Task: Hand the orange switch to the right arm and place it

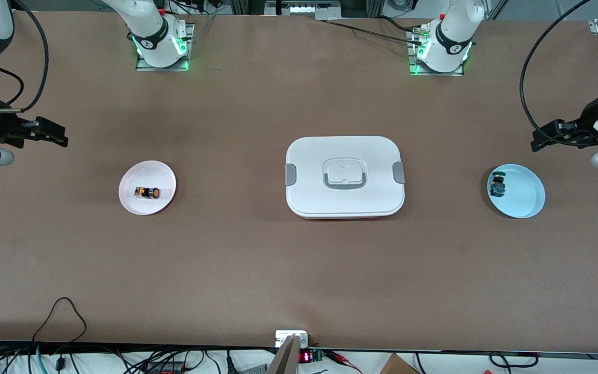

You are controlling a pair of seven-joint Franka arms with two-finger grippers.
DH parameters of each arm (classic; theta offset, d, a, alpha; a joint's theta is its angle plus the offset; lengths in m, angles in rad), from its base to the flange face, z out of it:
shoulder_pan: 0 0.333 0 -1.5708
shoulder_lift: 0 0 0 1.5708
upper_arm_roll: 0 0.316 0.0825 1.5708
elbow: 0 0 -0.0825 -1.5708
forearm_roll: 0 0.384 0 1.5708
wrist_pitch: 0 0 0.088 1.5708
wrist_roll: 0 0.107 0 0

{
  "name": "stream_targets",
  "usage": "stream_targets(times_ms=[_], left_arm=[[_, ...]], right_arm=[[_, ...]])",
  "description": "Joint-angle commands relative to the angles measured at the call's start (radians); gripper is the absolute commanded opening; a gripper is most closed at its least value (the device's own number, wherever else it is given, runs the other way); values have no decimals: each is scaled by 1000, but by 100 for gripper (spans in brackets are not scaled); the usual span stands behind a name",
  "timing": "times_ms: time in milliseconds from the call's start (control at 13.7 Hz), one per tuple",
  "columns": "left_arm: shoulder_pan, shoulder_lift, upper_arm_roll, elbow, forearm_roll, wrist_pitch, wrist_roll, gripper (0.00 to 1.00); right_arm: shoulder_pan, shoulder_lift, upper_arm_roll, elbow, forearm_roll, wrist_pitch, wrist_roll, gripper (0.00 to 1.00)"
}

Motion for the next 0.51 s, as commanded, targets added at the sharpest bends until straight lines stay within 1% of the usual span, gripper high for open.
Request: stream_targets(times_ms=[0,73,146,219,438], left_arm=[[5,13,-2,31,16,-18,11,100],[5,13,-2,31,16,-18,11,100],[5,13,-3,31,14,-18,11,100],[5,13,-2,31,9,-18,11,100],[5,13,-2,31,8,-18,11,100]], right_arm=[[1,11,8,64,-17,-50,30,100],[4,3,8,58,-23,-54,29,100],[1,-18,7,22,-25,-68,36,100],[1,-38,5,-27,-25,-50,40,100],[-4,-107,2,-175,-26,79,30,100]])
